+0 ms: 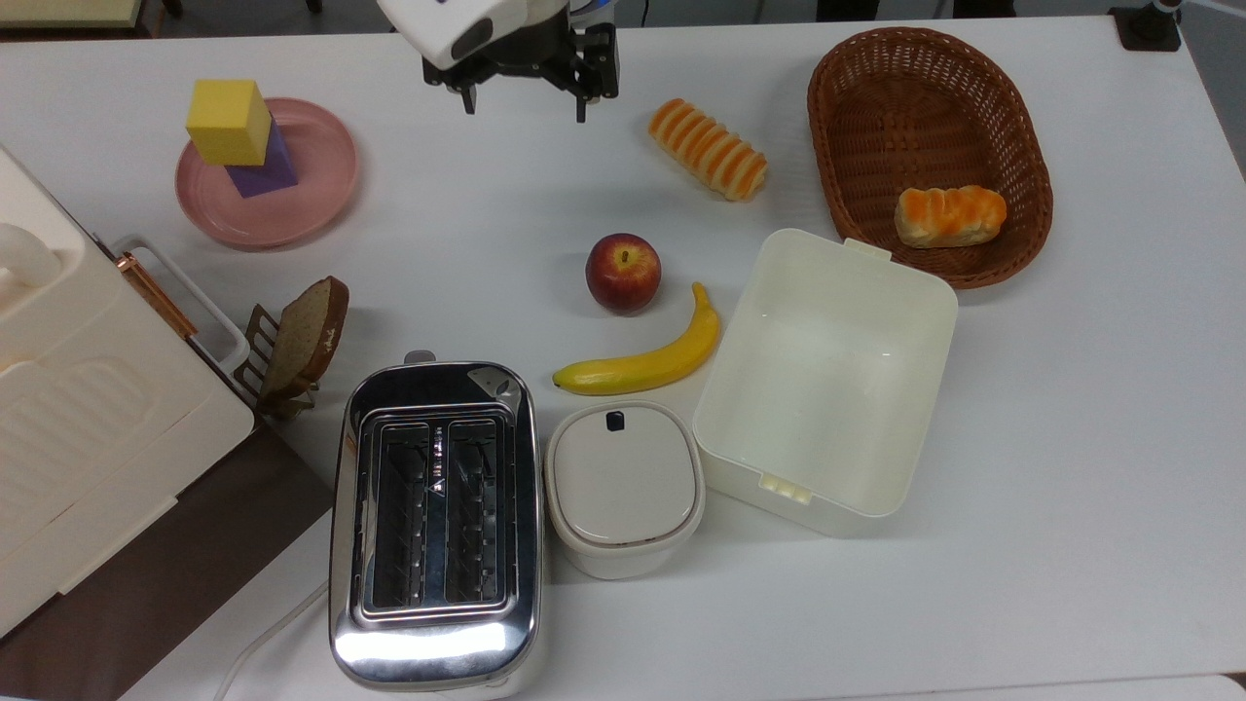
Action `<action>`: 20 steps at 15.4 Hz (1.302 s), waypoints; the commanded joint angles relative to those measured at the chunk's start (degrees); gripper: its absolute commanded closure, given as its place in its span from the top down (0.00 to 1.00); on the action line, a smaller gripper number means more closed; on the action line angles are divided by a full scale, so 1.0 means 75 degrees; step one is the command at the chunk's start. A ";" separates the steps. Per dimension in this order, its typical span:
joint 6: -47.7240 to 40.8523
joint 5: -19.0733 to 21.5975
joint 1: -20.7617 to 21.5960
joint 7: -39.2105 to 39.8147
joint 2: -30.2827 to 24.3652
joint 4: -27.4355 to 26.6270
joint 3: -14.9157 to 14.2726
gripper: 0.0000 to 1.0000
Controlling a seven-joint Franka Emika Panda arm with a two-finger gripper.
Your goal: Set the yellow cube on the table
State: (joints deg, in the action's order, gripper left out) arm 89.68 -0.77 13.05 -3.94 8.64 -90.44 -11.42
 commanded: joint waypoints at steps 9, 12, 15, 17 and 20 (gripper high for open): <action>0.1940 -0.0178 0.0827 -0.0189 0.0604 -0.1406 -0.0013 1.00; 0.2221 -0.0271 0.0850 -0.0329 0.0816 -0.1406 -0.0013 1.00; 0.2257 -0.0307 0.0897 -0.0353 0.0933 -0.1406 -0.0013 1.00; 0.2257 -0.0342 0.0991 -0.0365 0.0945 -0.1406 -0.0013 1.00; 0.2222 -0.0435 0.0968 -0.0505 0.0911 -0.1394 -0.0025 1.00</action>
State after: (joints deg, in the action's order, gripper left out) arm 105.23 -2.25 19.42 -5.69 16.55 -99.84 -11.09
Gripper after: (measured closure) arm 0.000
